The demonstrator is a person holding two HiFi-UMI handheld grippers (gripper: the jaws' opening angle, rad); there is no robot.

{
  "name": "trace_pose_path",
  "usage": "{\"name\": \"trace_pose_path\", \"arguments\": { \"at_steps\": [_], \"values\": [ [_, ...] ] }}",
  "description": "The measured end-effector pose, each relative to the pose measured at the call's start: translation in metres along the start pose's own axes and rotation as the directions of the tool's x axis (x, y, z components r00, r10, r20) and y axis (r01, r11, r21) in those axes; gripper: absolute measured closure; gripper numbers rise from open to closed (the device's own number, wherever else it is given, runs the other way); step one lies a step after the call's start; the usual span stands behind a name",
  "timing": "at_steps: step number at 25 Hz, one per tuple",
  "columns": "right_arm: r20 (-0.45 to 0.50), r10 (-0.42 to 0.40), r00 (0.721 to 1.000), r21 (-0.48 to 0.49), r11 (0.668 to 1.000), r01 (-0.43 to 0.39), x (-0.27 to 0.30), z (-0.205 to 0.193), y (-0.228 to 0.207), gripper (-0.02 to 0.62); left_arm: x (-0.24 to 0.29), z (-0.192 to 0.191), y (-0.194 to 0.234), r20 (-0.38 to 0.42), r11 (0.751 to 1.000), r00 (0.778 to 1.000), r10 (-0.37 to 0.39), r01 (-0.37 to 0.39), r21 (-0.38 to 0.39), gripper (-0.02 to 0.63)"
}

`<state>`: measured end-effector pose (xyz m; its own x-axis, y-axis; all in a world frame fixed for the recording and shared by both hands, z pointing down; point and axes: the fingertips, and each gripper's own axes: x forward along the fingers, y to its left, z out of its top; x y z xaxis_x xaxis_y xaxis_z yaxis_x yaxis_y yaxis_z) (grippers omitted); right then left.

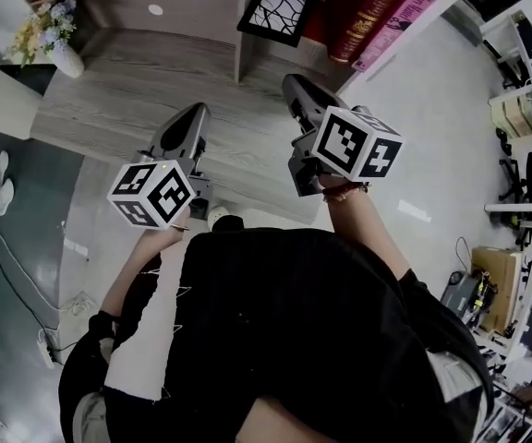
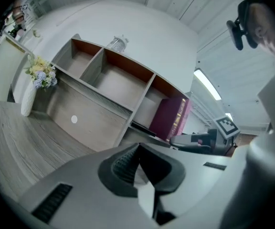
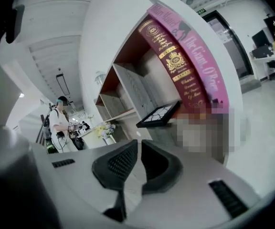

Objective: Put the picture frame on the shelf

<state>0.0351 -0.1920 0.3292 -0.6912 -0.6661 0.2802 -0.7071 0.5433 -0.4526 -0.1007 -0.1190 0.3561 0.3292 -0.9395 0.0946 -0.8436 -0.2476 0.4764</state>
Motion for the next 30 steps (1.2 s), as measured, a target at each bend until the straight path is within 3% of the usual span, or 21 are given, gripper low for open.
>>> {"name": "trace_pose_path", "arguments": {
  "at_steps": [2,9,14,19,23,30],
  "values": [
    [-0.002,0.024,1.0,0.016,1.0,-0.024,-0.012,-0.011,0.001,0.591,-0.006,-0.002,-0.01,0.003,1.0,1.0,-0.005,0.005,0.016,0.594],
    [-0.005,0.113,0.994,0.11,0.988,-0.112,-0.042,-0.052,0.011,0.591,-0.023,-0.025,-0.033,-0.03,1.0,0.999,-0.03,0.03,-0.004,0.594],
    [-0.077,0.084,0.994,-0.004,0.996,-0.085,-0.056,-0.076,0.01,0.591,-0.032,-0.043,-0.041,-0.059,1.0,0.998,-0.027,0.026,-0.014,0.594],
    [-0.042,-0.016,0.999,-0.122,0.993,0.011,-0.076,-0.076,-0.004,0.591,-0.037,-0.055,-0.059,-0.076,0.999,0.996,-0.042,0.044,0.025,0.594],
    [-0.028,-0.053,0.998,-0.141,0.989,0.049,-0.086,-0.079,-0.011,0.591,-0.041,-0.06,-0.067,-0.071,0.997,0.996,-0.046,0.05,0.062,0.594],
    [-0.027,-0.067,0.997,-0.161,0.985,0.062,-0.098,-0.085,-0.011,0.591,-0.048,-0.064,-0.077,-0.067,0.997,0.996,-0.051,0.055,0.062,0.594]
  ]
}}
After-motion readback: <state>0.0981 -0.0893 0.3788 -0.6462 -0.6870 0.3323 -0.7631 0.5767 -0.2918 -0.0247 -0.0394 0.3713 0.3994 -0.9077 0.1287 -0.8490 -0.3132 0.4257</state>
